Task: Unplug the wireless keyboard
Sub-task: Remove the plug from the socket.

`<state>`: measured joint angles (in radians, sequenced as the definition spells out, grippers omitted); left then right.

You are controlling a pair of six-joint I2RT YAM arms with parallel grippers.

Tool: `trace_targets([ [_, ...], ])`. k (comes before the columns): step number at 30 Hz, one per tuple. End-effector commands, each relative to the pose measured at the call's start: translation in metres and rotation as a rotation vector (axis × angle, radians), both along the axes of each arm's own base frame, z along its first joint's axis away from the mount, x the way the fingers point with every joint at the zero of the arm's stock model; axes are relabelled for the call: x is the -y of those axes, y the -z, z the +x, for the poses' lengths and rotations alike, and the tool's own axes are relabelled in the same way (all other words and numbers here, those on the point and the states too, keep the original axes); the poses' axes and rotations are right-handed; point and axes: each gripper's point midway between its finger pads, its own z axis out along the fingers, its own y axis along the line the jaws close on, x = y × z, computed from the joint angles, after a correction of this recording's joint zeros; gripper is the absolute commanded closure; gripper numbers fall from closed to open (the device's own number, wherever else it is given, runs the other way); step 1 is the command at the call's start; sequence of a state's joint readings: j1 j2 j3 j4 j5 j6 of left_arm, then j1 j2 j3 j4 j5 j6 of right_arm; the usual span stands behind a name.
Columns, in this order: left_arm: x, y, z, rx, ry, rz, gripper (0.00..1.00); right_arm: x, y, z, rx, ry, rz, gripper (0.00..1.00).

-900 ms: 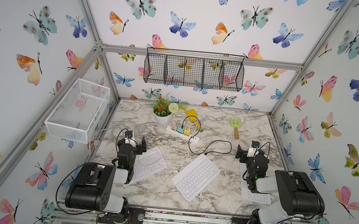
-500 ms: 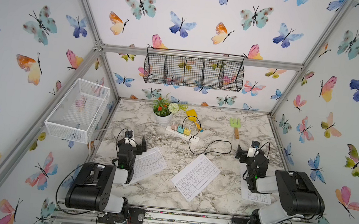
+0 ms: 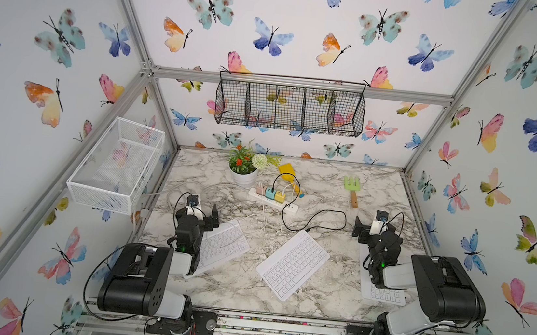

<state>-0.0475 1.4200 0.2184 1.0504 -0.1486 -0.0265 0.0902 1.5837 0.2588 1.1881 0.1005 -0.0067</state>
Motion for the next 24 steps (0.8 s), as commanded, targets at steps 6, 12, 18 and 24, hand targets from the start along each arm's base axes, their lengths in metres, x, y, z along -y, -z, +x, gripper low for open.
trace_targets([
  [6, 0.011, -0.056, 0.035, -0.069, 0.06, -0.074, 0.02, -0.019, -0.038, 0.032, -0.101, -0.096, 0.023, 0.01],
  [12, 0.047, -0.098, 0.051, -0.088, 0.201, -0.194, 0.0, -0.05, -0.063, 0.05, -0.197, -0.216, 0.201, 0.01],
  [18, 0.082, -0.104, 0.049, -0.118, 0.294, -0.339, 0.02, -0.069, -0.077, 0.05, -0.243, -0.294, 0.323, 0.0],
  [24, 0.125, -0.09, 0.038, -0.184, 0.401, -0.407, 0.06, -0.077, -0.083, 0.038, -0.286, -0.323, 0.381, 0.02],
])
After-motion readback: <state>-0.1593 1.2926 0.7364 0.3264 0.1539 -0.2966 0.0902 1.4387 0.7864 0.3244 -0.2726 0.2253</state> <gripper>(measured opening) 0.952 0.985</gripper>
